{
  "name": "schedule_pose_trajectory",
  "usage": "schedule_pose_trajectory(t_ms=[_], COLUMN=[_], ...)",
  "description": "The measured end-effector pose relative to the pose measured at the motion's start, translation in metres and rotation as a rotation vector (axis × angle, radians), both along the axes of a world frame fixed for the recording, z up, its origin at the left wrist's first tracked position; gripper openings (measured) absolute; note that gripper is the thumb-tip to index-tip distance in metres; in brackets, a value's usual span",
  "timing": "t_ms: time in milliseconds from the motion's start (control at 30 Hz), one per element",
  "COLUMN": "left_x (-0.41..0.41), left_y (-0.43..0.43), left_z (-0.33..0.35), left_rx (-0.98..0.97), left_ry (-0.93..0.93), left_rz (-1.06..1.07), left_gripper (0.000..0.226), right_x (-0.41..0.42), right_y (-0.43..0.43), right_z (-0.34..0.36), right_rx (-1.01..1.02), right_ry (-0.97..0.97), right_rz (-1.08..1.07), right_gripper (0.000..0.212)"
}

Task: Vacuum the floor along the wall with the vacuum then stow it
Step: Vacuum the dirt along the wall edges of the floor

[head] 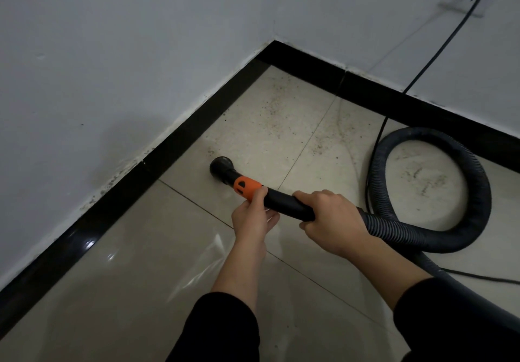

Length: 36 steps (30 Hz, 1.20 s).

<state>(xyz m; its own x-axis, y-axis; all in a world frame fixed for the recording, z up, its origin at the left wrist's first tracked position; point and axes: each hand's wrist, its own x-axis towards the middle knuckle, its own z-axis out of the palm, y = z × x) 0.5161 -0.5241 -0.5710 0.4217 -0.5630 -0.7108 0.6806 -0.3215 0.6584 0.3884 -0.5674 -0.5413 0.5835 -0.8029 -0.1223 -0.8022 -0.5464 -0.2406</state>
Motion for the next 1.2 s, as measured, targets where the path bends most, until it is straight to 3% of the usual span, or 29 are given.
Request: schedule_pose_trajectory(t_ms=[567, 800, 1200], left_x=[-0.028, -0.045, -0.051], left_y=[-0.011, -0.008, 0.019], left_z=[0.001, 0.002, 0.003], left_rx=[-0.061, -0.052, -0.013], left_ry=[0.029, 0.04, 0.062], left_rz=[-0.132, -0.17, -0.154], left_gripper=[0.021, 0.023, 0.02], right_x=[-0.032, -0.054, -0.064], right_y=[-0.002, -0.006, 0.0], right_z=[0.011, 0.016, 0.025], right_rx=[-0.004, 0.108, 0.22], right_ry=[0.042, 0.037, 0.062], right_rz=[-0.073, -0.141, -0.033], right_gripper=[0.023, 0.025, 0.038])
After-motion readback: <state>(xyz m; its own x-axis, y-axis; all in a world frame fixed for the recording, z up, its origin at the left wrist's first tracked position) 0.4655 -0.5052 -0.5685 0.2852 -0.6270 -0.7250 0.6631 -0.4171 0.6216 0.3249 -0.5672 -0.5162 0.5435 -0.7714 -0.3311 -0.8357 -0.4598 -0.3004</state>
